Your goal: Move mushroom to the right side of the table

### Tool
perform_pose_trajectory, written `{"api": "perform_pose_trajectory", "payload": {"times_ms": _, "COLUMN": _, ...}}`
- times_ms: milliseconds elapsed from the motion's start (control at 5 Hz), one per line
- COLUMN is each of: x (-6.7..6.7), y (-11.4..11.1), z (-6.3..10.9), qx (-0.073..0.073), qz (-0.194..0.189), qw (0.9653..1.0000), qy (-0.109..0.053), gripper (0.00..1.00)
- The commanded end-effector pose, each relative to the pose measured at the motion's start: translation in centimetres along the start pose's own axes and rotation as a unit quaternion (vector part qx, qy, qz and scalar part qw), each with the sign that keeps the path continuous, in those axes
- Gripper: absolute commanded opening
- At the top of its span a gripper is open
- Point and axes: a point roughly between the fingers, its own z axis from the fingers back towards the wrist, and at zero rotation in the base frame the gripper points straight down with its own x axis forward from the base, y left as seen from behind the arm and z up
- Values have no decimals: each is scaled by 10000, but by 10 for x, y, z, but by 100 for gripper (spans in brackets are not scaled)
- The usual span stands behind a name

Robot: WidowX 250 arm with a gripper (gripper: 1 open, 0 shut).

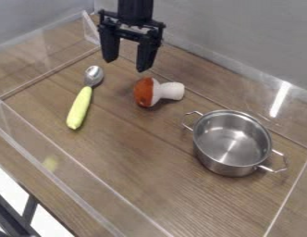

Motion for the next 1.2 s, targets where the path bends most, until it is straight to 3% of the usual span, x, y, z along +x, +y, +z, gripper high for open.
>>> {"api": "perform_pose_trajectory", "payload": {"times_ms": 0, "x": -14, "y": 8, "z": 34, "qx": 22, "qz": 116, "qw": 9990, "qy": -420, "gripper": 100}}
{"api": "perform_pose_trajectory", "payload": {"times_ms": 200, "x": -23, "y": 14, "z": 42, "qx": 0, "qz": 174, "qw": 9989, "qy": -432, "gripper": 100}}
{"api": "perform_pose_trajectory", "payload": {"times_ms": 1000, "x": -38, "y": -9, "z": 29, "qx": 142, "qz": -385, "qw": 9987, "qy": -287, "gripper": 100}}
